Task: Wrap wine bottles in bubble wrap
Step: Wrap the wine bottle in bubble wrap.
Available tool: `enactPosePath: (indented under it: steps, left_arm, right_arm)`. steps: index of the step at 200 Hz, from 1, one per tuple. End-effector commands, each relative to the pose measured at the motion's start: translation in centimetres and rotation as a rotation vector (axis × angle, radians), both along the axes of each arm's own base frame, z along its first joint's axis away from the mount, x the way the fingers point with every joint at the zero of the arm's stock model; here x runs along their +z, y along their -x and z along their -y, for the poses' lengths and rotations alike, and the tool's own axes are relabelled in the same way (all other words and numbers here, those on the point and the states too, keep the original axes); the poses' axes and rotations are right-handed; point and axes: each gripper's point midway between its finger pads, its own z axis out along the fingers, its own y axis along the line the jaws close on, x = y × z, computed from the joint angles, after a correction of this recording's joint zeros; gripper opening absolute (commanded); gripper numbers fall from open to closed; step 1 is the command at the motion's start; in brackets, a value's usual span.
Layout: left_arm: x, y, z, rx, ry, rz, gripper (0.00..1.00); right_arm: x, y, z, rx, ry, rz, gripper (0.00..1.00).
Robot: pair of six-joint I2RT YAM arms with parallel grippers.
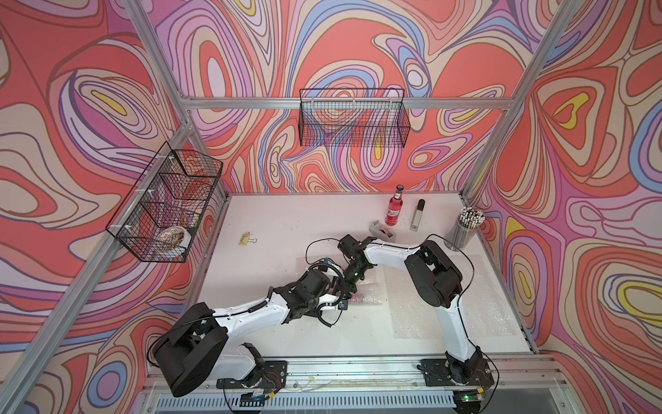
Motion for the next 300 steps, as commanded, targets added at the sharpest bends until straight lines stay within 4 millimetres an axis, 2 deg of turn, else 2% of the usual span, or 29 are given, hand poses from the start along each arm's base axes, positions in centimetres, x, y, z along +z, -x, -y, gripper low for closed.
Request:
enactPosePath:
  steps: [1,22,42,49,60,85,131,147,166,181,192,216,235,262,285,300]
  left_arm:
    - [0.2,0.3,0.4,0.009,0.011,-0.039,0.48]
    - [-0.3,1.1,0.4,0.026,0.033,-0.102,0.45]
    - [-0.7,2.1,0.1,0.061,0.045,-0.213,0.44]
    - [-0.8,2.4,0.2,0.069,0.053,-0.247,0.44]
    - [-0.9,2.7,0.2,0.086,0.063,-0.298,0.43]
    - [-0.3,2.9,0.7,0.127,0.118,-0.413,0.43]
    - [-0.5,4.3,1.6,0.161,0.130,-0.683,0.46]
    - [-0.9,4.2,1.8,0.200,0.113,-0.744,0.46]
    - [-1.2,4.2,2.1,0.225,0.095,-0.810,0.46]
    - [-1.2,4.0,2.4,0.251,0.100,-0.859,0.47]
    - [-1.3,4.0,2.6,0.268,0.100,-0.899,0.48]
    - [-1.5,3.9,2.8,0.284,0.086,-0.964,0.49]
    - [-1.2,3.9,3.1,0.300,0.084,-1.010,0.51]
    - [-1.1,4.1,3.1,0.315,0.077,-1.064,0.54]
    - [-1.1,4.0,3.2,0.322,0.088,-1.081,0.54]
    - [-1.1,3.9,3.2,0.330,0.091,-1.090,0.54]
  right_arm:
    - [-1.7,1.7,1.3,0.015,0.089,-0.052,0.62]
    - [-0.4,1.3,1.5,0.001,0.074,-0.005,0.71]
    - [1.6,0.4,1.6,-0.034,0.046,0.057,0.78]
    - [2.2,0.1,1.9,-0.047,0.044,0.083,0.85]
    - [3.0,-0.3,2.3,-0.060,0.049,0.122,0.89]
    - [4.7,-2.0,4.5,-0.129,0.086,0.200,0.90]
    - [7.0,-4.4,10.2,-0.305,0.174,0.468,0.90]
    - [7.5,-4.4,11.7,-0.352,0.189,0.551,0.90]
    - [9.5,-3.9,12.3,-0.412,0.115,0.636,0.91]
    - [11.4,-2.2,12.0,-0.412,-0.006,0.665,0.92]
    - [11.7,-1.0,11.6,-0.393,-0.056,0.684,0.92]
    - [10.4,1.0,9.7,-0.314,-0.079,0.774,0.93]
    - [9.0,2.5,7.3,-0.210,-0.071,0.854,0.92]
    - [7.5,2.1,4.9,-0.106,-0.039,1.022,0.93]
    - [6.3,2.2,3.6,-0.033,-0.030,1.047,0.94]
    - [5.0,2.0,3.5,0.008,-0.003,1.069,0.93]
